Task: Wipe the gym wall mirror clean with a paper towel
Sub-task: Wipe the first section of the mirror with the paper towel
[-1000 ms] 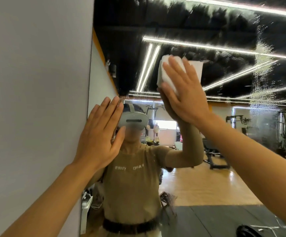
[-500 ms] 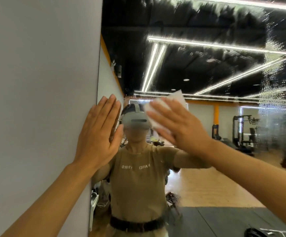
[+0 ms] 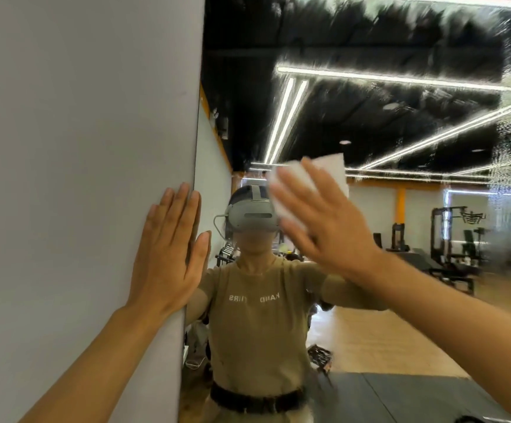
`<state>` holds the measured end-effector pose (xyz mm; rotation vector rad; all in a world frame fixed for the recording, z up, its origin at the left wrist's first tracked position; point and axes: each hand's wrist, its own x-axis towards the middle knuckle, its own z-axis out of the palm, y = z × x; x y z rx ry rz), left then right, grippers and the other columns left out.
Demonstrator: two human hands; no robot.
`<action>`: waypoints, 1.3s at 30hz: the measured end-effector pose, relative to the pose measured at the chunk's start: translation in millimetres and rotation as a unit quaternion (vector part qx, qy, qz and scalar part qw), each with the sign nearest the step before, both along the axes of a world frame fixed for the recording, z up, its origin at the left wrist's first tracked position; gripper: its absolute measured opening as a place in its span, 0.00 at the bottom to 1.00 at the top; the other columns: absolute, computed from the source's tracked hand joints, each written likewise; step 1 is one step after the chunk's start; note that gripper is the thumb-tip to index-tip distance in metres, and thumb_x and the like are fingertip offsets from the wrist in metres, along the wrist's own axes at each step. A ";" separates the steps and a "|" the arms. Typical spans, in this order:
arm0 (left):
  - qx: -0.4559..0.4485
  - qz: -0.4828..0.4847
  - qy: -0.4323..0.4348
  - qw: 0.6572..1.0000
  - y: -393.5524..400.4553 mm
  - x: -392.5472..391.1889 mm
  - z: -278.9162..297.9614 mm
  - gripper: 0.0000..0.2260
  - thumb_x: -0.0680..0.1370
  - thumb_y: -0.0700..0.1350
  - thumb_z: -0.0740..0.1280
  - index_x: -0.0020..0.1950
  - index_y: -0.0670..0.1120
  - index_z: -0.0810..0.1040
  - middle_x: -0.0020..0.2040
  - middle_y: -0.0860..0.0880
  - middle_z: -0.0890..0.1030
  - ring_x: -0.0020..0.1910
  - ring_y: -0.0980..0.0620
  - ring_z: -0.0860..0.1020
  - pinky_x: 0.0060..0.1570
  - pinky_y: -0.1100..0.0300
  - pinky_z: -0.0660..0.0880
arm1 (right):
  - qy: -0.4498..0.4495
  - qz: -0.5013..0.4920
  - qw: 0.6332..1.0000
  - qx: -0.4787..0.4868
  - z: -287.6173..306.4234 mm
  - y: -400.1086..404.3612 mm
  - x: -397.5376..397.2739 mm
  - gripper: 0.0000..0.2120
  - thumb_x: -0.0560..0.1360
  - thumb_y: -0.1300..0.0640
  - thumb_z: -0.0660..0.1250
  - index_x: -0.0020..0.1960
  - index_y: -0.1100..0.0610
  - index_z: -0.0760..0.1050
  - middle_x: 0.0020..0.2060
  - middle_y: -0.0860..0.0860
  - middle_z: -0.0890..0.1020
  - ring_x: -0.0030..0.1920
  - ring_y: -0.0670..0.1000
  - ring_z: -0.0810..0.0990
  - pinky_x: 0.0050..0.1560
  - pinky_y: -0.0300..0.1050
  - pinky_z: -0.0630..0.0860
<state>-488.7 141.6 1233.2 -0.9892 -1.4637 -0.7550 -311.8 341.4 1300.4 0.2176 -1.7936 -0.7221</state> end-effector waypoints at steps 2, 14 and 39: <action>0.000 -0.003 0.000 1.000 -0.2 -0.3 -0.1 0.27 0.85 0.53 0.49 0.82 0.43 0.52 0.82 0.44 0.53 0.81 0.49 0.48 0.79 0.53 0.43 | -0.062 0.002 0.996 0.056 -40.9 -0.6 0.3 0.24 0.85 0.47 0.52 0.77 0.56 0.66 0.78 0.56 0.64 0.79 0.60 0.56 0.76 0.62 0.59; -0.001 -0.015 0.004 1.000 -3.2 -0.6 -5.3 0.27 0.85 0.52 0.50 0.81 0.42 0.53 0.82 0.44 0.55 0.81 0.48 0.50 0.80 0.52 0.45 | 0.016 0.004 0.999 0.043 50.9 -4.5 -11.8 0.21 0.84 0.52 0.57 0.75 0.59 0.68 0.75 0.58 0.68 0.77 0.62 0.62 0.76 0.60 0.60; -0.039 0.041 0.040 0.998 -26.2 -18.6 -15.3 0.25 0.85 0.50 0.48 0.80 0.40 0.58 0.81 0.43 0.57 0.81 0.46 0.53 0.79 0.54 0.44 | 0.000 0.004 0.999 0.038 66.1 -46.8 -34.1 0.23 0.83 0.52 0.59 0.76 0.57 0.66 0.76 0.56 0.67 0.76 0.59 0.61 0.67 0.52 0.67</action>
